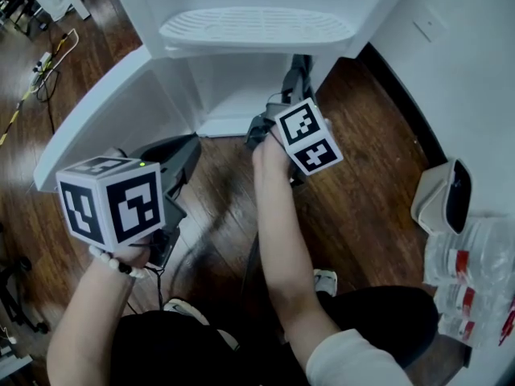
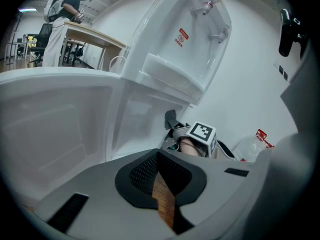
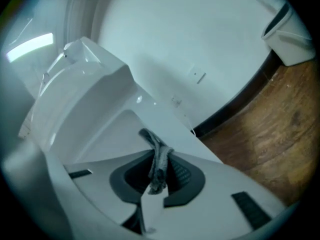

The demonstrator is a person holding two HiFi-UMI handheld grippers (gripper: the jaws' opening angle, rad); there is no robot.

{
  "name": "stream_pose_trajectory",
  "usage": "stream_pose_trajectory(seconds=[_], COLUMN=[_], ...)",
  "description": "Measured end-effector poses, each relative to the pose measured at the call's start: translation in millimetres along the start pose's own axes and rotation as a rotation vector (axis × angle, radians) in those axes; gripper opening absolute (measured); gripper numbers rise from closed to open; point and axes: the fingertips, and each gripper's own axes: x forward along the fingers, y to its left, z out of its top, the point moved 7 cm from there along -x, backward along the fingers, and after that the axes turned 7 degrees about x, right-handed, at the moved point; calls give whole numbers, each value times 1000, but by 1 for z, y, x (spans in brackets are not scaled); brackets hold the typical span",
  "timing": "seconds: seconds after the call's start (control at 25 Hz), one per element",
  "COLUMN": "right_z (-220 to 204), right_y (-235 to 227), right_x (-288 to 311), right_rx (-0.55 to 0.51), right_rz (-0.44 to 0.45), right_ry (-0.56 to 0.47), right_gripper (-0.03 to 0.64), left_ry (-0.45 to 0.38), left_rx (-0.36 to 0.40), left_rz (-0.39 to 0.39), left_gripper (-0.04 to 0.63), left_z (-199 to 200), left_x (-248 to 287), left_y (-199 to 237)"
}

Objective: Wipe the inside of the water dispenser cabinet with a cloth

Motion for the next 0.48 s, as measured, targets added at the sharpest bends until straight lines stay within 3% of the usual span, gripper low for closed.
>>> stream_pose_trajectory(seconds=[0.24,0.48], right_z=[32,14], right_y=[44,19], right_x=[-9,2], right_rx=[57,98], right_rz=[154,96], right_ry=[-68,-33], right_gripper=[44,44], left_ry=[3,7], left_rx=[-6,-4], left_rz=[5,9], left_gripper=[-2,-2], left_z=[-1,-1], left_x=[1,1], left_y=[2,2])
